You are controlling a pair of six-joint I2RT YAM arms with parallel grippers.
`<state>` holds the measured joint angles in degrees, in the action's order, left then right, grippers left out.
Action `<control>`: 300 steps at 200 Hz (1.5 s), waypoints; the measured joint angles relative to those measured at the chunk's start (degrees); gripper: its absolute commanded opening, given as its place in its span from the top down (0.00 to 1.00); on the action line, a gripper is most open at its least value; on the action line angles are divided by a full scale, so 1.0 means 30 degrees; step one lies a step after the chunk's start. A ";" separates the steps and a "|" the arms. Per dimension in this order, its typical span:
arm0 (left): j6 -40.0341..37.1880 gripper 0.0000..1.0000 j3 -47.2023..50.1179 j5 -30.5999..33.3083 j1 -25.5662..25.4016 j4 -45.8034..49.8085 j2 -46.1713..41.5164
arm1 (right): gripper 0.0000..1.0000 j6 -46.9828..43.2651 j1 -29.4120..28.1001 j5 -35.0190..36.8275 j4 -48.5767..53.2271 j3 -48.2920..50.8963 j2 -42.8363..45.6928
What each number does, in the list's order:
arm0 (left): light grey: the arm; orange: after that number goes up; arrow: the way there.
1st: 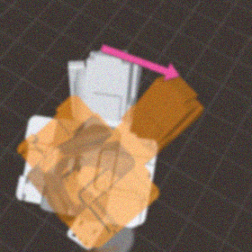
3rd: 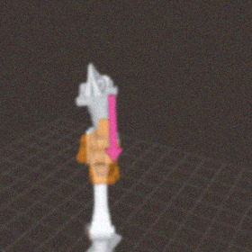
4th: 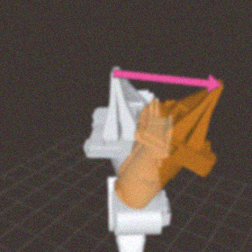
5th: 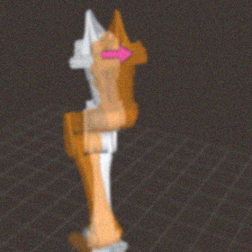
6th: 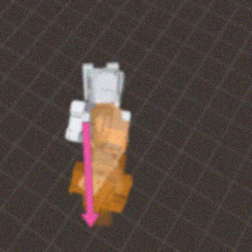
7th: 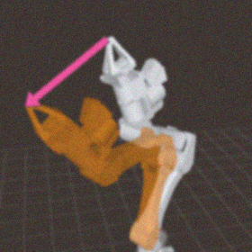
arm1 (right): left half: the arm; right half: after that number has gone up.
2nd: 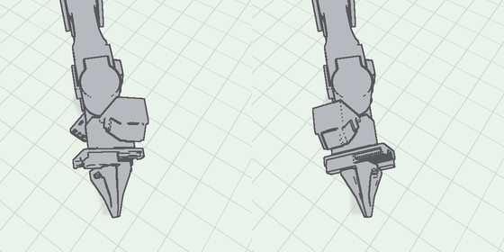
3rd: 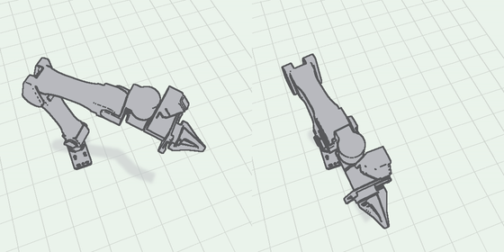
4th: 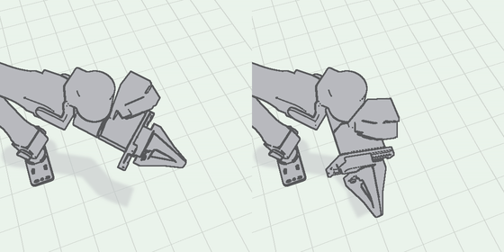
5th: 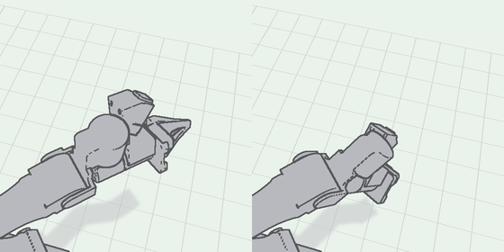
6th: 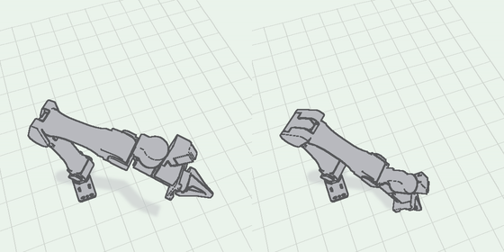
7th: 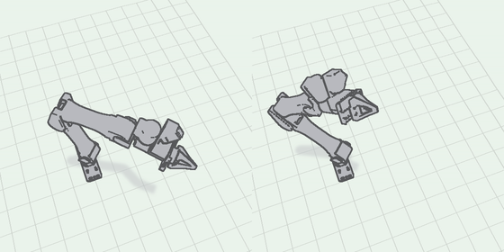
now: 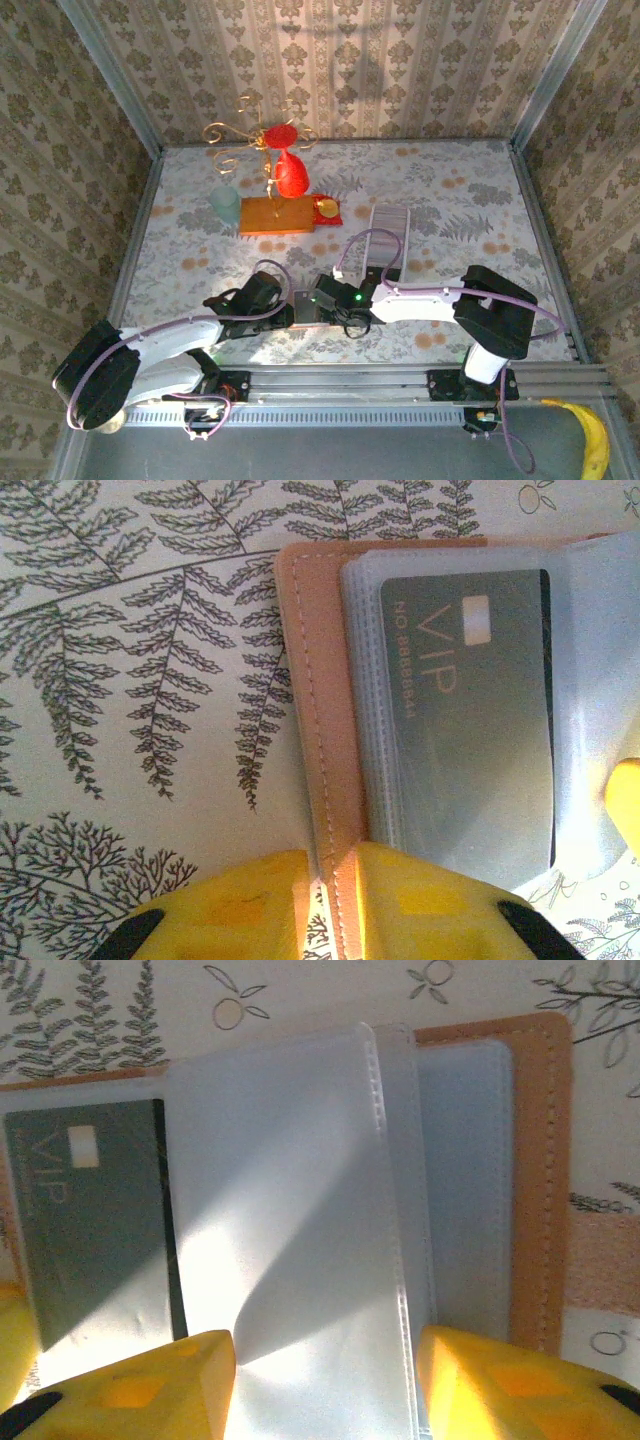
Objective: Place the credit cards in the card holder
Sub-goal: Flip over the card slot in the card holder.
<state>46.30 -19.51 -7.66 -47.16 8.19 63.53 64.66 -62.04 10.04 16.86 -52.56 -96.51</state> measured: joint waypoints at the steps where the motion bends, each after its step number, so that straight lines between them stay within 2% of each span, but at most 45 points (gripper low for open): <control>1: 0.0000 0.79 0.0000 0.0000 0.0000 -0.0007 0.0007 | 0.45 0.0000 0.0000 -0.0007 -0.0022 0.0000 0.0000; 74: 0.0000 0.80 0.0124 -0.0007 0.0000 -0.0328 0.0044 | 0.45 0.0080 0.0000 -0.0911 -0.2127 0.0000 -0.0175; 212: 0.0007 0.82 0.0138 -0.0022 0.0000 -0.0576 0.0291 | 0.49 -0.0576 -0.0051 -0.0546 0.0525 -0.1333 0.0517; 300: 0.0007 0.82 0.0138 -0.0029 0.0000 -0.0619 0.0182 | 0.49 -0.0998 -0.0160 -0.0597 0.0721 -0.1872 0.0517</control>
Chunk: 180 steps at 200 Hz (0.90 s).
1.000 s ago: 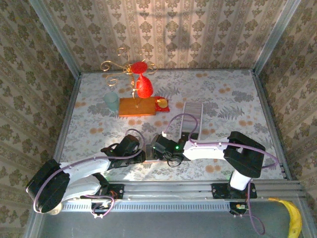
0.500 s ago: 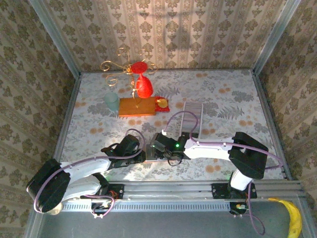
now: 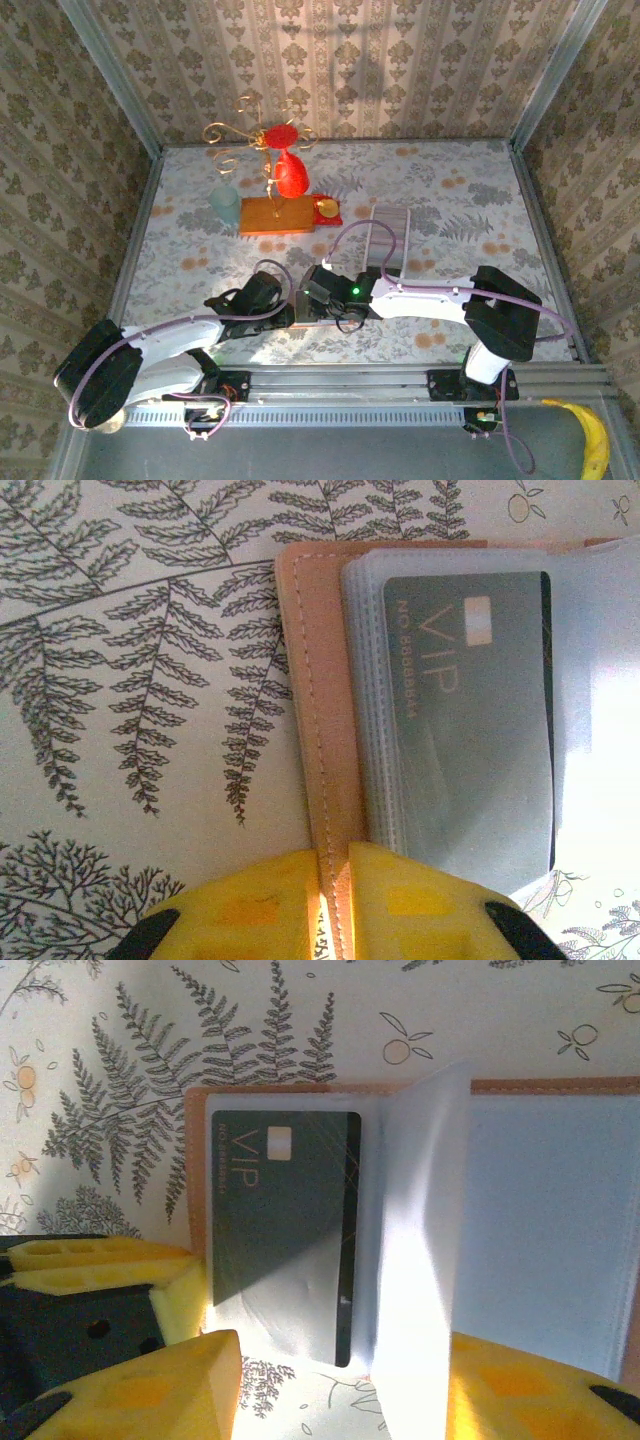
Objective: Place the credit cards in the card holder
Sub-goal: Flip over the card slot in the card holder.
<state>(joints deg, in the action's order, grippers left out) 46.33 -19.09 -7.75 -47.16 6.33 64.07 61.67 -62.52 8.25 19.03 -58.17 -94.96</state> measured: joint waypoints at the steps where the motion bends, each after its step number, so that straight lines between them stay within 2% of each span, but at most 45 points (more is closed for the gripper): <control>1: 0.0000 0.82 0.0000 0.0000 0.0000 0.0000 -0.0007 | 0.49 0.0000 0.0000 -0.0015 -0.0015 0.0000 0.0000; 28: 0.0146 0.75 0.0408 0.0022 -0.0007 0.0109 -0.0918 | 0.48 0.0015 0.0000 -0.0525 -0.1523 0.0007 -0.0109; 98: 0.0503 0.75 0.1311 0.0845 0.0430 0.2718 -0.4940 | 0.49 0.0597 0.0007 -0.1945 -0.4743 0.0007 -0.2346; 137: 0.0605 0.72 0.1421 0.1100 0.0641 0.3912 -0.6579 | 0.49 0.0707 0.0255 -0.2470 -0.6288 0.0321 -0.2426; 158: 0.0648 0.67 0.1384 0.1100 0.0648 0.4131 -0.6623 | 0.49 -0.0182 0.0852 -0.2674 -0.6229 0.1027 -0.1384; 180: 0.0612 0.60 0.1042 0.1086 0.0648 0.4269 -0.6171 | 0.49 -0.2710 0.2368 -0.2834 -0.5078 0.1683 0.1443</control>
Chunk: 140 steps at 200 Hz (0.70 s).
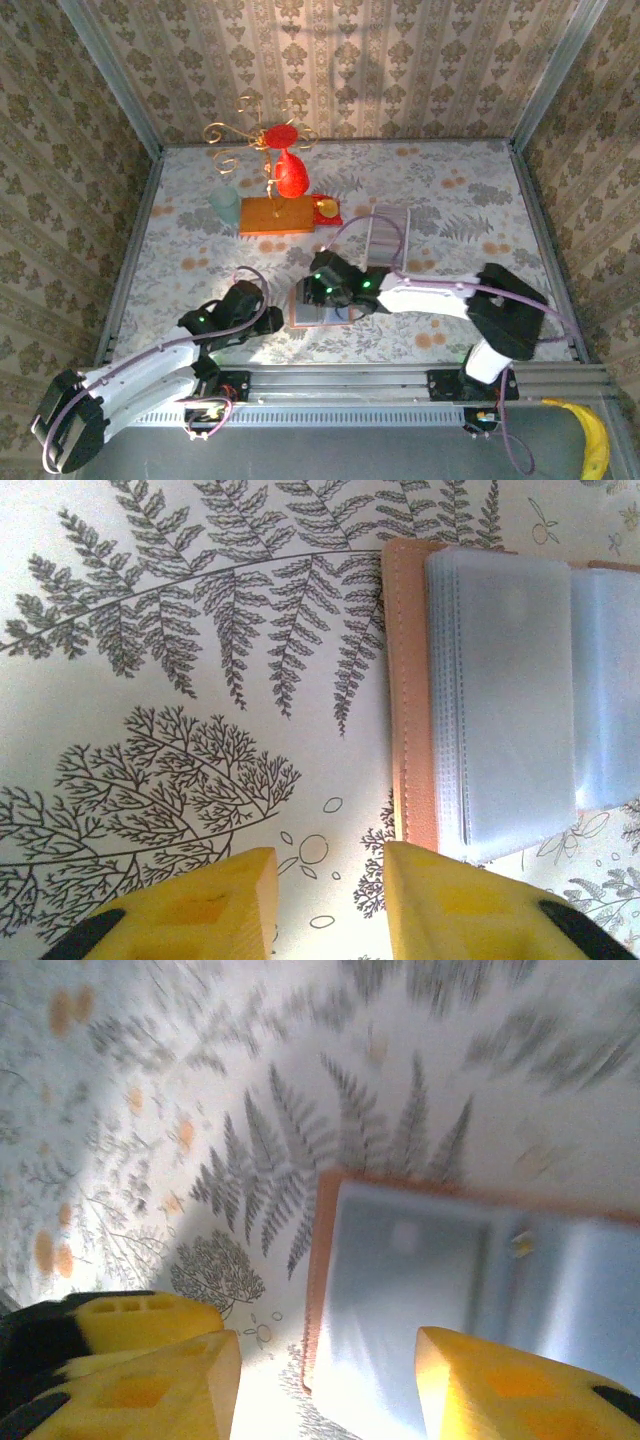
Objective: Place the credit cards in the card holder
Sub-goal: Pick up the credit card from the storage box.
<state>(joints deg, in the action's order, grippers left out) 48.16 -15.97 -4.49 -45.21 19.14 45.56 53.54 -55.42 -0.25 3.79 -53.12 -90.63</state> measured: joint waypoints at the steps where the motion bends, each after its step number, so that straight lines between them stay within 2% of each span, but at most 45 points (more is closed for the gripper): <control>1: -0.0036 0.59 -0.0044 0.0000 0.0007 0.0000 0.0066 | 0.49 -0.0291 0.0146 0.0000 0.0066 0.0029 0.0255; 20: -0.0124 0.51 -0.0663 -0.0058 0.0102 -0.0109 0.0925 | 0.48 -0.3570 0.1800 -0.0080 0.0976 0.0401 0.3563; 45: -0.0379 0.43 -0.1545 -0.0073 0.0102 -0.0772 0.2463 | 0.47 -1.1409 0.3235 -0.0007 0.1603 0.1392 0.8364; 58: -0.0561 0.39 -0.1843 -0.0087 0.0102 -0.1209 0.3279 | 0.19 -1.6109 0.3249 0.0211 0.1996 0.2171 1.0251; 63: -0.0641 0.39 -0.1953 -0.0095 0.0102 -0.1355 0.3636 | 0.13 -1.7908 0.3308 0.0328 0.2237 0.2499 1.0834; 69: -0.0699 0.38 -0.2069 -0.0131 0.0102 -0.1559 0.4029 | 0.10 -2.0079 0.3424 0.0393 0.2601 0.2841 1.1336; 85: -0.0816 0.37 -0.2426 -0.0255 0.0102 -0.1982 0.5013 | 0.11 -2.4990 0.4466 0.0415 0.4014 0.3264 1.1693; 102: -0.0998 0.37 -0.2783 -0.0430 0.0102 -0.2353 0.5843 | 0.13 -2.9186 0.6258 0.0517 0.5464 0.3242 1.0790; 121: -0.1151 0.36 -0.2965 -0.0634 0.0102 -0.2667 0.6360 | 0.17 -3.2669 0.7686 0.0882 0.6645 0.3155 0.9216; 140: -0.1319 0.36 -0.2973 -0.0823 0.0102 -0.2732 0.6513 | 0.22 -3.5110 0.8262 0.1005 0.7089 0.3155 0.7832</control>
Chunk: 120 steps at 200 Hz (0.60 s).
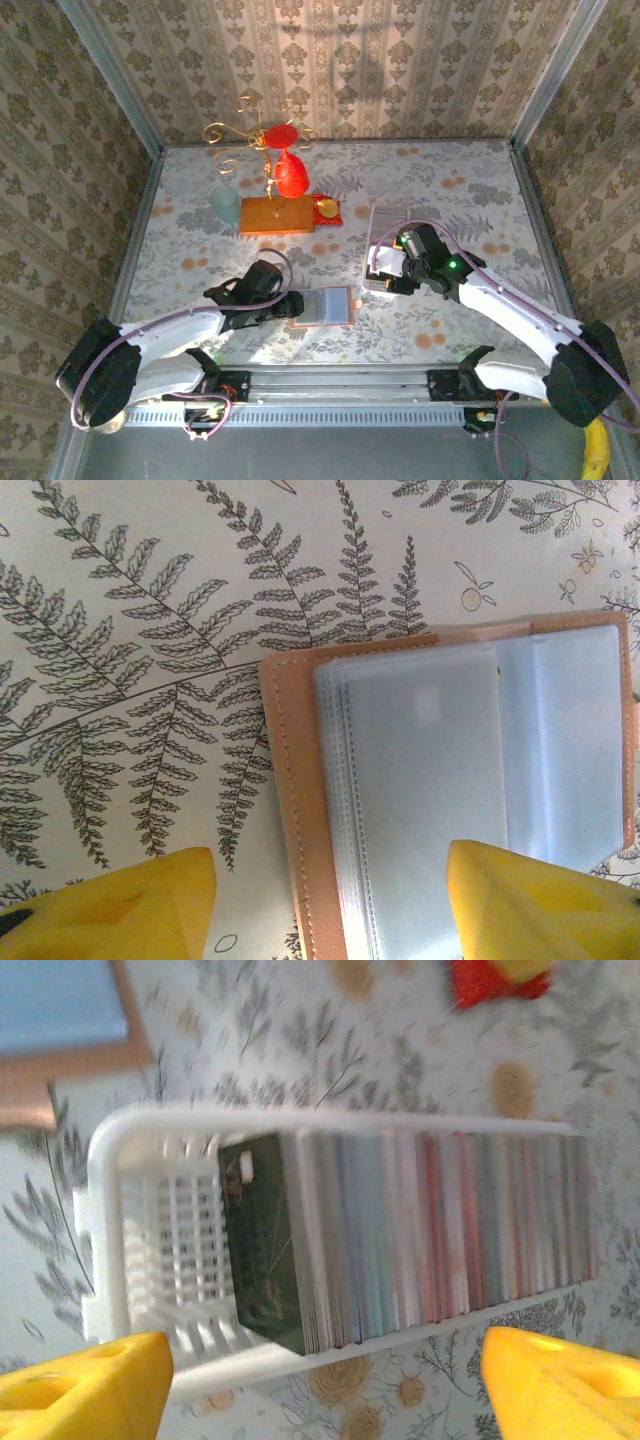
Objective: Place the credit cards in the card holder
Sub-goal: Pick up the credit card from the storage box.
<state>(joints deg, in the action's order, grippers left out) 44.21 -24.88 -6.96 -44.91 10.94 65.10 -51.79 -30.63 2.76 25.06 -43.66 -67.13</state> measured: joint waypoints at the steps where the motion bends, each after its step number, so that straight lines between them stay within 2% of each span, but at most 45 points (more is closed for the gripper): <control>1: -0.0015 0.36 0.0000 -0.0007 0.0000 0.0000 0.0000 | 0.22 -0.0182 0.0036 -0.0007 -0.0007 0.0000 -0.0095; 22: -0.0189 0.36 0.0000 -0.0189 0.0000 -0.0007 0.0000 | 0.29 -0.1785 0.0350 0.0000 -0.0379 0.0000 -0.1078; 91: -0.0321 0.36 0.0000 -0.0474 0.0000 0.0036 0.0073 | 0.31 -0.3271 0.0415 0.0138 -0.2572 -0.0036 -0.3781; 120: -0.0313 0.37 0.0000 -0.0568 0.0000 -0.0109 0.0277 | 0.44 -0.3264 0.0415 0.0124 -0.3650 -0.0036 -0.4335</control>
<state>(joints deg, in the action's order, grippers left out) 43.27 -24.88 -8.67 -44.91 10.61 65.93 -61.58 -29.39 3.14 14.11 -43.77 -80.14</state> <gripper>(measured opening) 0.636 0.595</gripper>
